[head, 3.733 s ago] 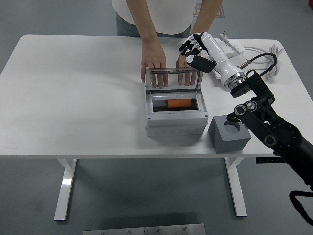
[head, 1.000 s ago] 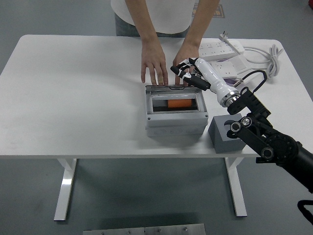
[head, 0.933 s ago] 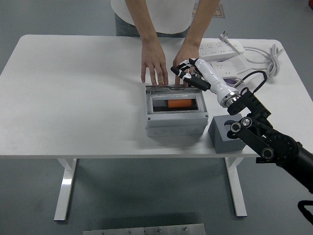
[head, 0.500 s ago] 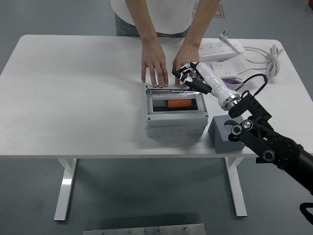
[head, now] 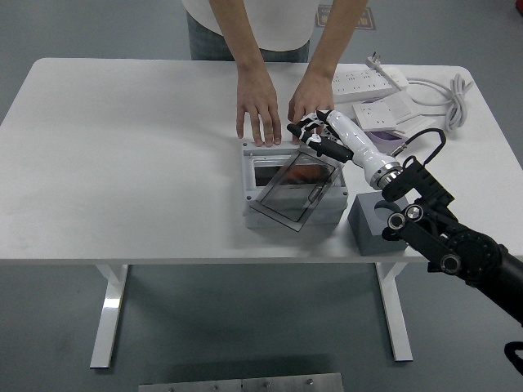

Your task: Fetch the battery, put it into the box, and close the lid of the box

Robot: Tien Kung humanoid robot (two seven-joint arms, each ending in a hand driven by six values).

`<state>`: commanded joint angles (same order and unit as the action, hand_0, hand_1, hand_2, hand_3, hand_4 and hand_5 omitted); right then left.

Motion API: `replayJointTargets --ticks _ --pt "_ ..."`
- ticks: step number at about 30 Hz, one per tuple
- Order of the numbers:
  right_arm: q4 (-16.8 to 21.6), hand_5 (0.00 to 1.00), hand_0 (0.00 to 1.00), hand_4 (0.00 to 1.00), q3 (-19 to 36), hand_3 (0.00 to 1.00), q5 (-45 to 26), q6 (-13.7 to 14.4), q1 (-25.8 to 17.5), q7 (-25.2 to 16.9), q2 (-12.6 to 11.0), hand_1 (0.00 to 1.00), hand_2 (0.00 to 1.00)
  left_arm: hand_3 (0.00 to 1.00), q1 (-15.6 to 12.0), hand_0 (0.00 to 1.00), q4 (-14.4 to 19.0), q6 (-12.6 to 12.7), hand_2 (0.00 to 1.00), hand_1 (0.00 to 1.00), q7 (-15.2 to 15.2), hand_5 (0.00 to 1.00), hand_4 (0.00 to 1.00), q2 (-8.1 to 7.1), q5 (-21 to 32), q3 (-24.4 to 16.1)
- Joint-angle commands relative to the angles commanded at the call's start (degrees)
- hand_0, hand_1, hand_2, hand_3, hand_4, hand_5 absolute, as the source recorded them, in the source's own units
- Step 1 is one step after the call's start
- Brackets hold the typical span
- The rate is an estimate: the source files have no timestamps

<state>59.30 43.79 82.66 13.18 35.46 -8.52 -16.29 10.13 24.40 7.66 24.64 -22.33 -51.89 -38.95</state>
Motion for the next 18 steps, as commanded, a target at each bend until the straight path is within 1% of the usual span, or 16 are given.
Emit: replayJointTargets --ticks 10,14,18 --pt "-0.5 0.998 0.102 0.936 0.8 0.629 0.9 -0.2 -0.2 0.5 -0.3 0.28 0.578 0.541 0.0 0.632 0.0 -0.1 0.573 0.698 0.1 0.002 0.5 0.01 -0.4 -0.2" --pt "-1.0 0.998 0.102 0.936 3.2 0.629 2.5 -0.4 -0.6 1.1 -0.7 0.28 0.578 0.541 0.0 0.632 0.0 -0.1 0.573 0.698 0.1 0.002 0.5 0.05 -0.4 -0.2" --pt "-1.6 0.998 0.101 0.935 6.8 0.625 4.7 -0.6 -1.1 1.5 -1.4 0.278 0.579 0.541 0.0 0.632 0.0 -0.2 0.573 0.698 0.2 0.002 0.5 0.09 -0.6 -0.3"
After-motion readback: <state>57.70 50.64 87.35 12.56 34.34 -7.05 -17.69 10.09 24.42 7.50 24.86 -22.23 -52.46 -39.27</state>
